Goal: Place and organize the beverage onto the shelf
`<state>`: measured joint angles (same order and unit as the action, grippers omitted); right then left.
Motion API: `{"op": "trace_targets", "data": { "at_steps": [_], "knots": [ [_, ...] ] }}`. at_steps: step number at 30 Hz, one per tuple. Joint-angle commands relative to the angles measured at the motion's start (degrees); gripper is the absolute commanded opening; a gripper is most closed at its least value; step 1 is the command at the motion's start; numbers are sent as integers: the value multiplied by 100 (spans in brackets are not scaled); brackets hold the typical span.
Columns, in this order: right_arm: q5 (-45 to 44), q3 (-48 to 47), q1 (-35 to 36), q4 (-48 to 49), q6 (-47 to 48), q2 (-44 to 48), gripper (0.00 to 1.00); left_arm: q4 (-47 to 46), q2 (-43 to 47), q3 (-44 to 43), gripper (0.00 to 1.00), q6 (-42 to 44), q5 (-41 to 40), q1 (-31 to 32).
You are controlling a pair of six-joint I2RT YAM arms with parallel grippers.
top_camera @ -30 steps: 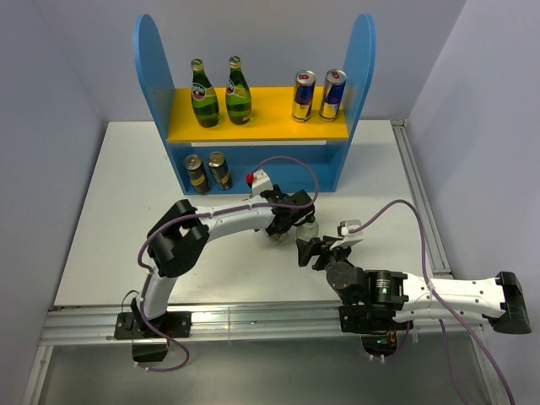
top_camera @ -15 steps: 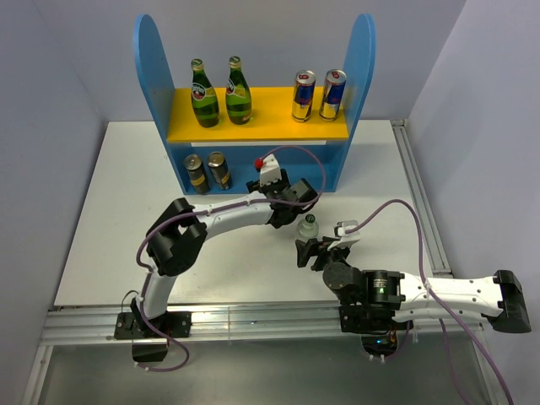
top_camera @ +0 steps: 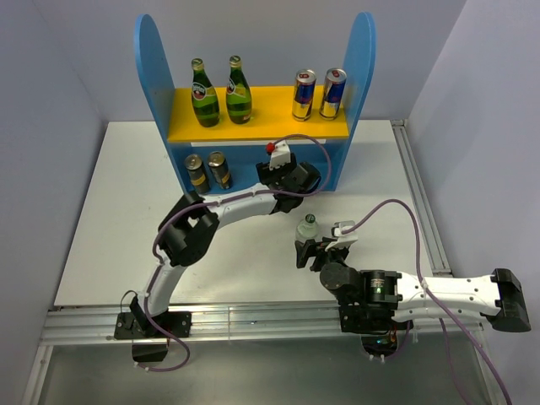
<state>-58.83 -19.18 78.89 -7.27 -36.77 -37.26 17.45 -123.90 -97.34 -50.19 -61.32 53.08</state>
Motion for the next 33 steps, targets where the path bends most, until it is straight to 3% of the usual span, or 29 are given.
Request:
{"op": "trace_targets", "data": {
  "at_steps": [1, 16, 20, 25, 27, 28, 31, 33],
  "knots": [
    [-138, -104, 47, 164, 30, 60, 87, -1471, 6, -567, 0, 1105, -153, -192],
    [-103, -130, 39, 235, 65, -27, 87, -4590, -372, -4, 0, 3777, -416, -272],
    [-103, -121, 47, 261, 83, -36, 87, -4865, -477, 13, 0, 4079, -381, -281],
    [-111, -139, 47, 270, 83, -97, 87, -4516, -557, -92, 1, 3729, -319, -316],
    [-111, -147, 47, 270, 83, -107, 87, -4084, -574, -206, 10, 3544, -284, -333],
    [-94, -156, 47, 270, 91, -124, 87, -4005, -566, -215, 26, 3421, -293, -342],
    [-94, -165, 47, 261, 91, -142, 87, -3951, -443, -66, 59, 3271, -267, -342],
    [-85, -165, 47, 261, 91, -159, 87, -3960, -329, 56, 71, 3200, -249, -342]
  ]
}}
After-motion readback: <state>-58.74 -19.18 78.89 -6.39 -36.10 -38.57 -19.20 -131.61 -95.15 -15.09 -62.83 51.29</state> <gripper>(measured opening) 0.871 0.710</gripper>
